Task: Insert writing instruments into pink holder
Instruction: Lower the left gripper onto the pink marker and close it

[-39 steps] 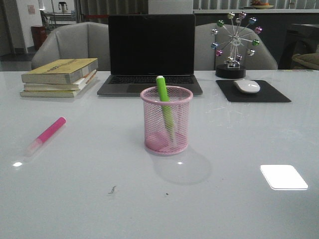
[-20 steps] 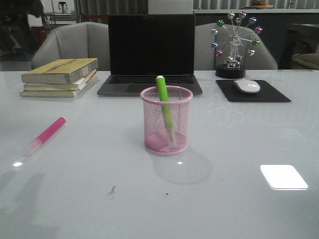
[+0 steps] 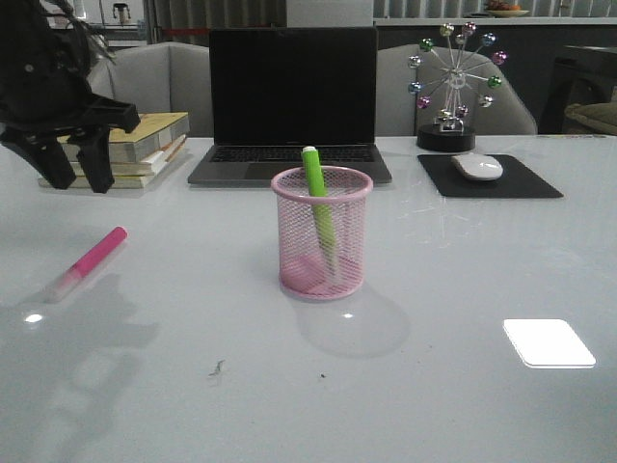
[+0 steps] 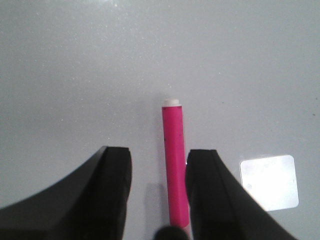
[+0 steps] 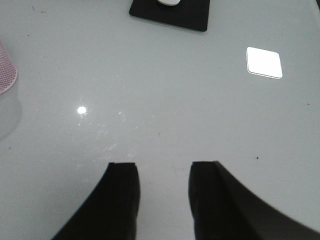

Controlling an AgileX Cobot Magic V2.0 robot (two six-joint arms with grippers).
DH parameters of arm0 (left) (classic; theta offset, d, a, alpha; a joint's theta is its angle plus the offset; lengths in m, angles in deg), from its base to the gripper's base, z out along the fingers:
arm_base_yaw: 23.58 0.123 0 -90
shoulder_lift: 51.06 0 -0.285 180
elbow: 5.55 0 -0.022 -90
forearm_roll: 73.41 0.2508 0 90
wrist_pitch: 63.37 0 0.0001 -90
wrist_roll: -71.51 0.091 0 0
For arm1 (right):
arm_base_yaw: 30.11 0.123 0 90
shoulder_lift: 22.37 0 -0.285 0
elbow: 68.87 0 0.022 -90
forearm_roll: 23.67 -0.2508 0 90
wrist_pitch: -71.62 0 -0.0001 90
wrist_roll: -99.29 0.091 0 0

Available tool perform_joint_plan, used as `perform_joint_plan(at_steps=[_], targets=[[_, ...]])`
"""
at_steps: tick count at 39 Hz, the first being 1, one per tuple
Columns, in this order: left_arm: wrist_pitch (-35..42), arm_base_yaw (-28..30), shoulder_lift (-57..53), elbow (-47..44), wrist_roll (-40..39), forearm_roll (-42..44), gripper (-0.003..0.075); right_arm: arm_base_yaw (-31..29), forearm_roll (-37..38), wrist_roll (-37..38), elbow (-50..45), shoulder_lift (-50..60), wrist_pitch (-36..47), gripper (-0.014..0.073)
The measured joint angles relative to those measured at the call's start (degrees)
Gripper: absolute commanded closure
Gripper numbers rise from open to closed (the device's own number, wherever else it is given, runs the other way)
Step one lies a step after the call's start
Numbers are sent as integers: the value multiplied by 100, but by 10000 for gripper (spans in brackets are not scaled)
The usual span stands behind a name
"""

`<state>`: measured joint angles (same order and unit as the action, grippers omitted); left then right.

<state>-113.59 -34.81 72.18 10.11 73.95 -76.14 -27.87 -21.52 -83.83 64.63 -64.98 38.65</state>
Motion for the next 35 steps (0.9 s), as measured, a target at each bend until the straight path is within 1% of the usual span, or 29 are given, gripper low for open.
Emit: perform_joint_plan(at_steps=[16,35], targets=[[-39,0,589,36,0,-109,386,0,0,0,0,0,0,216],[-83,0,907,126,0,-248,394,0,0,0,0,0,-4,216]])
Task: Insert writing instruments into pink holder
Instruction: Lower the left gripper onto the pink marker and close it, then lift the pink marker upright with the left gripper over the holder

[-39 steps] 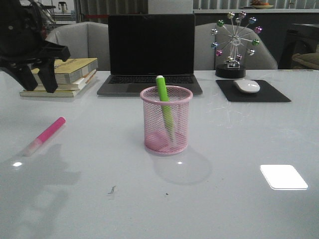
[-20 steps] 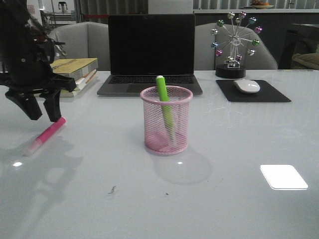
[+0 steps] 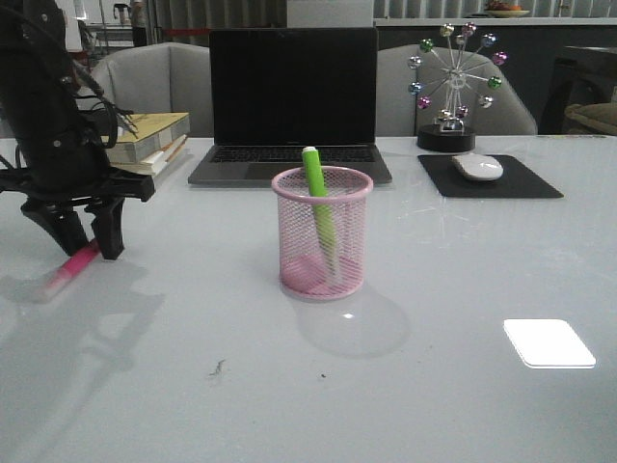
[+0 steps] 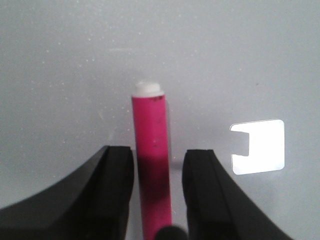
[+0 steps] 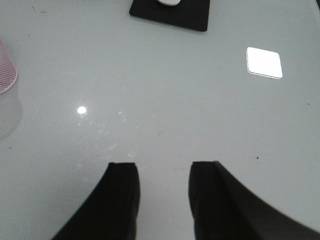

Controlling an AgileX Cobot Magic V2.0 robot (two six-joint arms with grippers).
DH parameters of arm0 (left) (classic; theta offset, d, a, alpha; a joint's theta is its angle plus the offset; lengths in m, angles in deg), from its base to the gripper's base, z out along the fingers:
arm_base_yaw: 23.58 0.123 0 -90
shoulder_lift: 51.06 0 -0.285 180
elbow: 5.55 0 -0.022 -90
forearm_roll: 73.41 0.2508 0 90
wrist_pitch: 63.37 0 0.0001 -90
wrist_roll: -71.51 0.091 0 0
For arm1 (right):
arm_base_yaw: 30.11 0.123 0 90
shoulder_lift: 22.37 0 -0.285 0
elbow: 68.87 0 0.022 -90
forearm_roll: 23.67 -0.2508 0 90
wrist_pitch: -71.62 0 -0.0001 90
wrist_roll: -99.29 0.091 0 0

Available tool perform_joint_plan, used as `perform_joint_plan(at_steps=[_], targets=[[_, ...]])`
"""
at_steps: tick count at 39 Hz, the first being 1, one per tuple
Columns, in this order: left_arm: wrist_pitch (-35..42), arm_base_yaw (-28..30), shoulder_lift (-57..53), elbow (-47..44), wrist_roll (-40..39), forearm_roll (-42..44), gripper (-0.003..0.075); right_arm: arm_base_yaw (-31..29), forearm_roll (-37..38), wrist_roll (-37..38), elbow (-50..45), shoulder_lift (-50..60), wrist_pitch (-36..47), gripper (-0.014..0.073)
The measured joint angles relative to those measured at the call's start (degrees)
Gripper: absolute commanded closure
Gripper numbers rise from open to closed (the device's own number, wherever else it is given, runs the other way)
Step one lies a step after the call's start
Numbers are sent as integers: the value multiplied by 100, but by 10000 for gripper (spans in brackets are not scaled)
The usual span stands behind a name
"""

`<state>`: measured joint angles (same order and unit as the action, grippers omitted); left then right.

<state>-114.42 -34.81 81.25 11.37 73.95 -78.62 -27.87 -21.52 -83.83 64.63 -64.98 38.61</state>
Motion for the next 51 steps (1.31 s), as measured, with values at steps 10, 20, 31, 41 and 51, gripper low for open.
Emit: perform_joint_plan(at_steps=[10,20,31,41,51], targets=[[-59,-37,35,35,0,53,623,0,0,0,0,0,0,216],[-12,-229,80,161,0,29,620,0,0,0,0,0,0,216],[302,-516,-300,349,0,99,620,0,0,0,0,0,0,216],[1283,-635,-1447,416,0,14,620,0,0,0,0,0,0,216],[2637,-1050,-2085,87,0,-290,621,0,0,0,0,0,0,216]])
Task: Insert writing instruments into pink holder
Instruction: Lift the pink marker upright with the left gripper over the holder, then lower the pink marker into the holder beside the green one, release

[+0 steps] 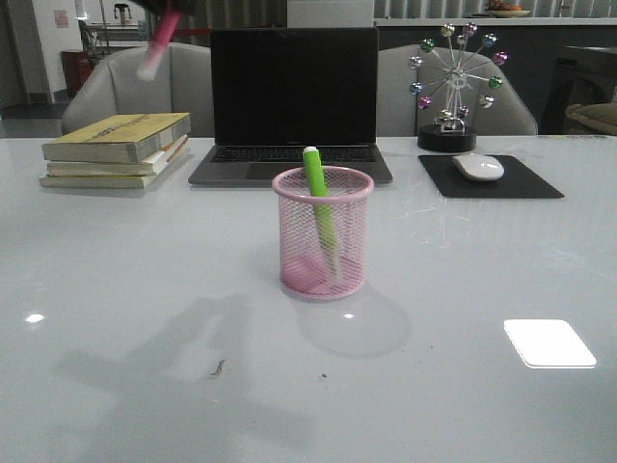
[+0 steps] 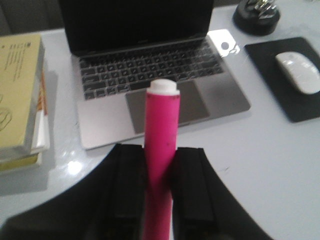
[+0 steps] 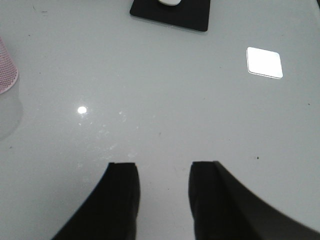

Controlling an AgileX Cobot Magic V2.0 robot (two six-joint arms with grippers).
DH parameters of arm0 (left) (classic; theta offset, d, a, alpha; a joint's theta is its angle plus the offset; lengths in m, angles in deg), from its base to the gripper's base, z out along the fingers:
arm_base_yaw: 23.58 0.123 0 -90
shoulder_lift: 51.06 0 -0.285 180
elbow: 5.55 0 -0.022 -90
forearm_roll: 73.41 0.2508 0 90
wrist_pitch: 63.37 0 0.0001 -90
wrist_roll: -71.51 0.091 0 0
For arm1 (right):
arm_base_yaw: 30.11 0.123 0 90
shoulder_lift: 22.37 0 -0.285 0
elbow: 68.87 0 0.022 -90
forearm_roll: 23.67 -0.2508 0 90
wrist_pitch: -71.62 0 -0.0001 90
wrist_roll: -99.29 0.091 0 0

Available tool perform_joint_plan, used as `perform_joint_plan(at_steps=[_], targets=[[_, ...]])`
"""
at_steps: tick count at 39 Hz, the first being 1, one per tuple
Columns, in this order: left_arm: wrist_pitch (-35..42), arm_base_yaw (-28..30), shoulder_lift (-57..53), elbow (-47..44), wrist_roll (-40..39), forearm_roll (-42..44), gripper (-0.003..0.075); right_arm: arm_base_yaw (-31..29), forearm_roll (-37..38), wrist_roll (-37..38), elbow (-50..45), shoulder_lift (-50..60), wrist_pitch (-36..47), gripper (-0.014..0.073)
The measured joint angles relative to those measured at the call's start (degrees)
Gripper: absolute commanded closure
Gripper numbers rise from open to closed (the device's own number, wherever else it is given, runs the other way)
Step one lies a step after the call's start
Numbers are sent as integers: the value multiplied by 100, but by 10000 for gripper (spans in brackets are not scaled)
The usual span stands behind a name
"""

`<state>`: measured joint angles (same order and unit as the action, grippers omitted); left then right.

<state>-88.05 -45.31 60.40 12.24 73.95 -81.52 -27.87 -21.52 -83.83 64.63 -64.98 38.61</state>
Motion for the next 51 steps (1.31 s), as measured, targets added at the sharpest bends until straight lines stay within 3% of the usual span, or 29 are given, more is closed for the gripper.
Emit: perform_joint_plan(at_steps=[17,27,34,42,51], targets=[[2979,-1589,-215,-1654,0,-380,621,0,0,0,0,0,0,216],[4932,-1857,-227,-2963,0,-668,619,0,0,0,0,0,0,216],[6285,-1908,6,-3655,-38,-367,619,0,0,0,0,0,0,216],[7038,-1908,592,-3813,-698,443,619,0,0,0,0,0,0,216],[7254,-1918,714,-3821,-898,734,580,0,0,0,0,0,0,216]])
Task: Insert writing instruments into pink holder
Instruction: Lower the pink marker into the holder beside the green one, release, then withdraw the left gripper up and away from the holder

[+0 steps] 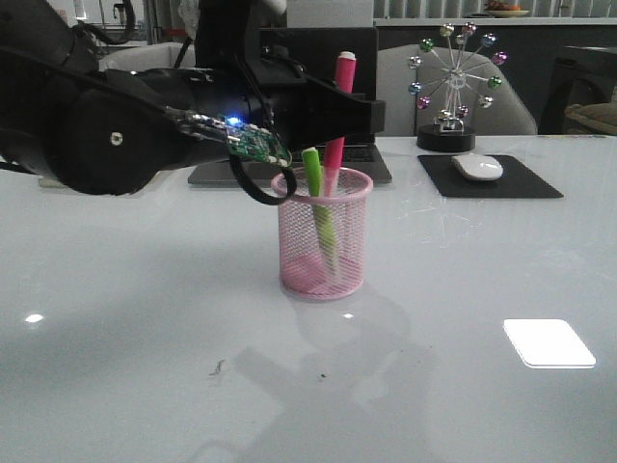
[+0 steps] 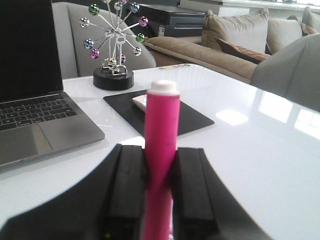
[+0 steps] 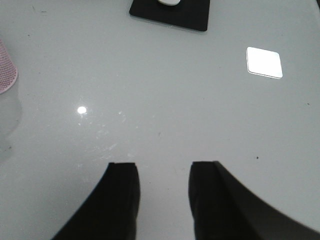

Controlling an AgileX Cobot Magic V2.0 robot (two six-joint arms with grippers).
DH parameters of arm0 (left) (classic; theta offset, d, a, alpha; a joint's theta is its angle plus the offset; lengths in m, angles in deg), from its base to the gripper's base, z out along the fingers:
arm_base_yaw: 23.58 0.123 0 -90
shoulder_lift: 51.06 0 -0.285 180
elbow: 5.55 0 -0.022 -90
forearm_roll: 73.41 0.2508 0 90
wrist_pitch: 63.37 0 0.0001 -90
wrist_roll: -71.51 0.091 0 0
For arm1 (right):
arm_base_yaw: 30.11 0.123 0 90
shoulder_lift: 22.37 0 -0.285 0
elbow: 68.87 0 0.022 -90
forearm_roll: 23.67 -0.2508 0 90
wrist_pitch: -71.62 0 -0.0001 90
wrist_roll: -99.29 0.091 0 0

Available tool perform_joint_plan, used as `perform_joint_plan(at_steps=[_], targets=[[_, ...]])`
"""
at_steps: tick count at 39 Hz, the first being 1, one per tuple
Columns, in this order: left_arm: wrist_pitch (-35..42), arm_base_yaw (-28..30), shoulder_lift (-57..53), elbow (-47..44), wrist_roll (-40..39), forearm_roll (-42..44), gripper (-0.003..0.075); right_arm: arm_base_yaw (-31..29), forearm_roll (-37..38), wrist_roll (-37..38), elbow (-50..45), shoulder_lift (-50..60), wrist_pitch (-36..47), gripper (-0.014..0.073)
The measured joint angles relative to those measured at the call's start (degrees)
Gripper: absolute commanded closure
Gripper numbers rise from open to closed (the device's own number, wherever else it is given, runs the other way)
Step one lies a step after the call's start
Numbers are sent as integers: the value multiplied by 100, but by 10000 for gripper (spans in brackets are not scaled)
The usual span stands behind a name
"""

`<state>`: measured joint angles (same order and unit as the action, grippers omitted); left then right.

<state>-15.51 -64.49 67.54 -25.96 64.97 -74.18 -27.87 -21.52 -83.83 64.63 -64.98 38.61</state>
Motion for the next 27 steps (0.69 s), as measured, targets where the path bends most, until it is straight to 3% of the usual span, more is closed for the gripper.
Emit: perform_joint_plan(at_steps=[4,8,11,19,27], targets=[[117,0,0,0,-9,0,470,0,0,0,0,0,0,216],[154,0,0,0,-9,5,311,0,0,0,0,0,0,216],[154,0,0,0,-9,14,252,0,0,0,0,0,0,216],[94,0,-57,0,-12,14,304,0,0,0,0,0,0,216],[-728,114,-690,0,-12,77,330,0,0,0,0,0,0,216]])
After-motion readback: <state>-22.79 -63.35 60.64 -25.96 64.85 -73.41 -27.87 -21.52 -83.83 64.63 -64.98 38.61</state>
